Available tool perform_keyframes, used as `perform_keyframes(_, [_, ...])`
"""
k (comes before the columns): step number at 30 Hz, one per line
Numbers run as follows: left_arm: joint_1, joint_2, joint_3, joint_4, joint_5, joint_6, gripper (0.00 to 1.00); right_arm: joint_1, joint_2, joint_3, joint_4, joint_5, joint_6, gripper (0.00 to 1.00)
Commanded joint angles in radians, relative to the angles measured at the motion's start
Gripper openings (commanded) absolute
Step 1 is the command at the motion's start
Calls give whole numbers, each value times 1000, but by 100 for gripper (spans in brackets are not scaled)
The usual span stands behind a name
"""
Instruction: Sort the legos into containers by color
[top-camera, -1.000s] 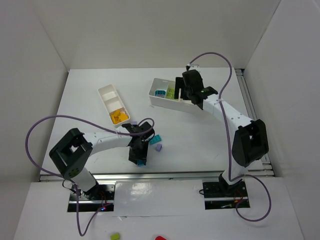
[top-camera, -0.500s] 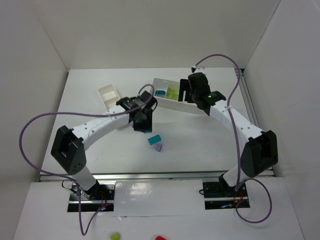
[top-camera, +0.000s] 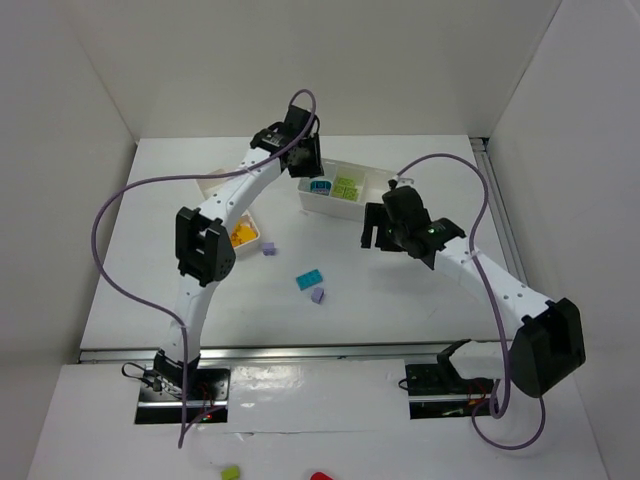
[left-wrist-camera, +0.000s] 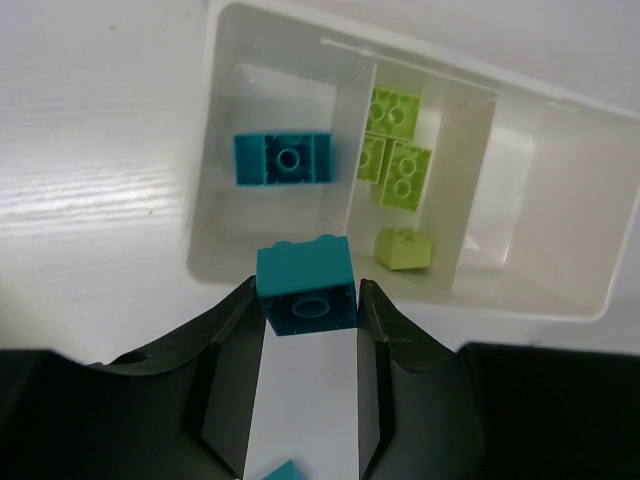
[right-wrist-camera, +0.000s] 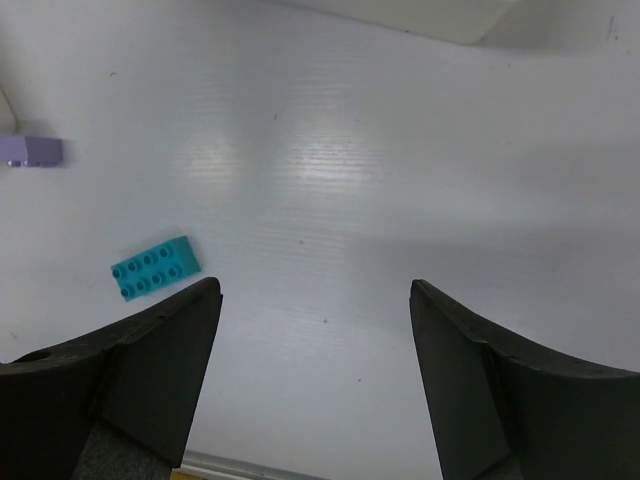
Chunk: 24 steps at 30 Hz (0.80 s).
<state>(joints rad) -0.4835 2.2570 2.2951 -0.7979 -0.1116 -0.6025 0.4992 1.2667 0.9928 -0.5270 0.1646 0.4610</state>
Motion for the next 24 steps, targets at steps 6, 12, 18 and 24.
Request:
perform_keyframes(6, [22,111,109,128,70,46,53,99,19,0,56,-97,16,84])
perform_keyframes(12, [22,78,69,160,92,66,81,217,131,0,162,-204,-61,90])
perform_keyframes(18, [22,-25,14,151,81,78,81,308,296,88,191,-195,-113,93])
perform_keyframes(24, [22,-209,-126,151,59,87,80,361,463,182,180,-183,-145,98])
